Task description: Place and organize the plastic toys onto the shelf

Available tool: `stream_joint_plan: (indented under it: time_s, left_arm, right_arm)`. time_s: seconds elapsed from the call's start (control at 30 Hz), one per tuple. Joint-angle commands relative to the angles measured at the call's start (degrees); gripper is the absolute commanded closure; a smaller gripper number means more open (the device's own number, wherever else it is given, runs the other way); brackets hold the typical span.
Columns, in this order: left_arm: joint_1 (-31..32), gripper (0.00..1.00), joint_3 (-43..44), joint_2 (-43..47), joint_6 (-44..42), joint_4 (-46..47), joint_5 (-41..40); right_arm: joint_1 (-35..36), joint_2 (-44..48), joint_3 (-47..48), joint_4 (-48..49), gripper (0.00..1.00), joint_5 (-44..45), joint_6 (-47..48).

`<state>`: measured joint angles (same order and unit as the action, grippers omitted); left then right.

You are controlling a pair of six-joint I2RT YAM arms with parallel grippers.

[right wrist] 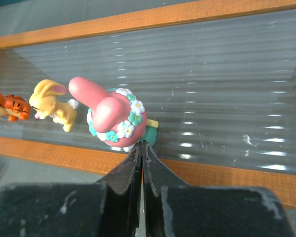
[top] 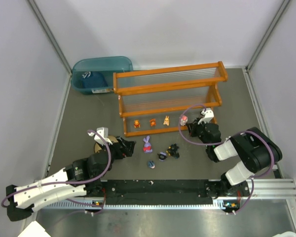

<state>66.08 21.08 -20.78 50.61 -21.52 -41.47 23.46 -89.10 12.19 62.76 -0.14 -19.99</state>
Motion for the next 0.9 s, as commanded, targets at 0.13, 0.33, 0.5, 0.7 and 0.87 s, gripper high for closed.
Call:
stream_joint_plan:
  time_s: [0.13, 0.33, 0.5, 0.7, 0.87]
  left_arm:
    - [-0.2, 0.07, 0.0, 0.2, -0.9, 0.3, -1.1]
    - [-0.3, 0.07, -0.1, 0.2, -0.9, 0.2, -1.1]
    - [-0.3, 0.07, -0.2, 0.3, -0.6, 0.1, -1.0]
    - [-0.3, 0.07, -0.2, 0.2, -0.2, 0.1, -0.7]
    - [-0.3, 0.07, 0.0, 0.2, 0.0, -0.3, -0.5]
  right_arm:
    - [-0.7, -0.9, 1.7, 3.2, 1.0, -0.9, 0.2]
    - [-0.7, -0.9, 1.8, 3.2, 1.0, -0.5, 0.1]
    - [-0.7, 0.0, 0.9, 3.4, 1.0, -0.3, -0.2]
    - [-0.7, 1.3, -2.3, 7.4, 1.0, -0.8, -0.8]
    - [-0.7, 2.9, -4.0, 7.4, 1.0, -0.6, -1.6]
